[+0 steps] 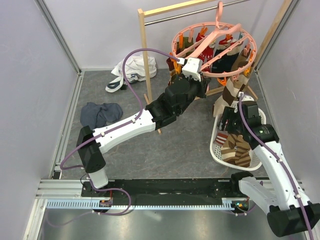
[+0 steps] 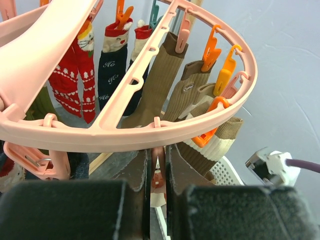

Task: Clip the socks to the hanger
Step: Open the clamp at the hanger, then pick up the sock from the bin, then clamp the sock onto the hanger.

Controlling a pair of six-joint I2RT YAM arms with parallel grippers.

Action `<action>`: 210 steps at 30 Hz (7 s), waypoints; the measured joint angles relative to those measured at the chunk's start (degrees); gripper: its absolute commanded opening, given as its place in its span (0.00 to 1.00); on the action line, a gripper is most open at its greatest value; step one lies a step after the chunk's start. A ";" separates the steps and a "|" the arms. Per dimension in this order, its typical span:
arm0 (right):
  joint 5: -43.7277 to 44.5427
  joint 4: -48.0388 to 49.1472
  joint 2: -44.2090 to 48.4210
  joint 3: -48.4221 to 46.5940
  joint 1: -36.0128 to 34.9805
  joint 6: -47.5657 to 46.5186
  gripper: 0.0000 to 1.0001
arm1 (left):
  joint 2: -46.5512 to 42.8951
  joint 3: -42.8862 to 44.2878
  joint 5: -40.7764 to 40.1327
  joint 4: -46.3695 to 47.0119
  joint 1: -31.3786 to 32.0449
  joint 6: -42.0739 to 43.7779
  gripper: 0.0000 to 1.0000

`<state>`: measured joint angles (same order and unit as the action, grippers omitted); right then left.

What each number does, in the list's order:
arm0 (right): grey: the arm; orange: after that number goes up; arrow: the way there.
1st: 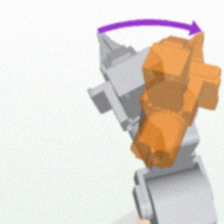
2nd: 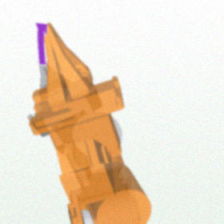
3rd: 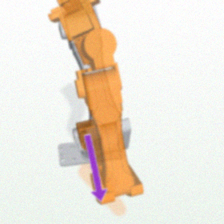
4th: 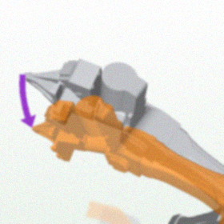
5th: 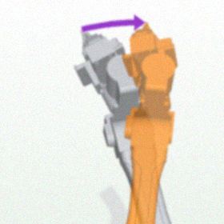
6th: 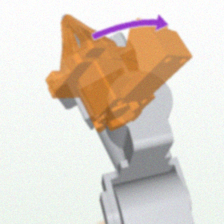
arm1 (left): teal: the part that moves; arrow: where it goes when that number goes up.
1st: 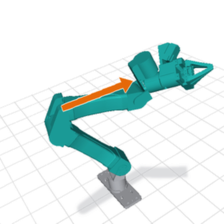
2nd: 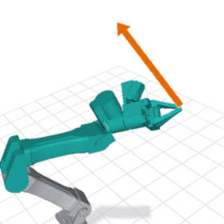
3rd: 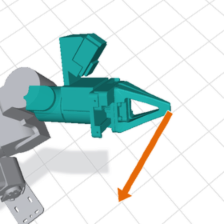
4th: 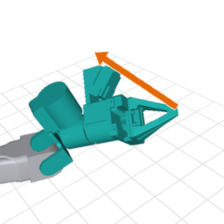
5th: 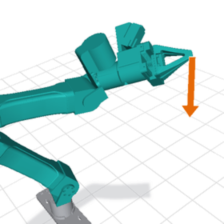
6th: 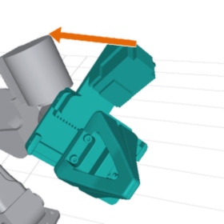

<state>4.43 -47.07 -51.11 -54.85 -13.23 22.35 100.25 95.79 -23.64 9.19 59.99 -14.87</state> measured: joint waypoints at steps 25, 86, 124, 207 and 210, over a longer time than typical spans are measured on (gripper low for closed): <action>2.16 35.91 -30.45 12.55 18.40 7.06 0.43 | 0.00 -1.38 0.22 0.76 -1.14 0.00 0.02; -4.61 32.83 -33.66 11.87 18.71 3.45 0.20 | 0.00 -1.31 1.29 -0.26 -1.53 -0.02 0.02; -24.41 20.61 15.96 11.89 17.20 -0.72 0.00 | -0.81 -1.25 1.31 -1.44 -1.53 0.00 0.02; -51.89 67.63 -4.00 9.92 10.05 12.26 0.00 | -6.91 -5.57 9.25 -0.50 -2.62 -0.87 0.02; -51.89 67.63 -4.00 9.92 10.05 12.41 0.00 | -7.67 -5.99 10.38 -0.52 -2.80 -2.12 0.02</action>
<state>-47.46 20.56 -55.11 -44.93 -3.18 34.76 92.58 89.80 -13.26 8.67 57.19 -16.99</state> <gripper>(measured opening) 0.007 0.106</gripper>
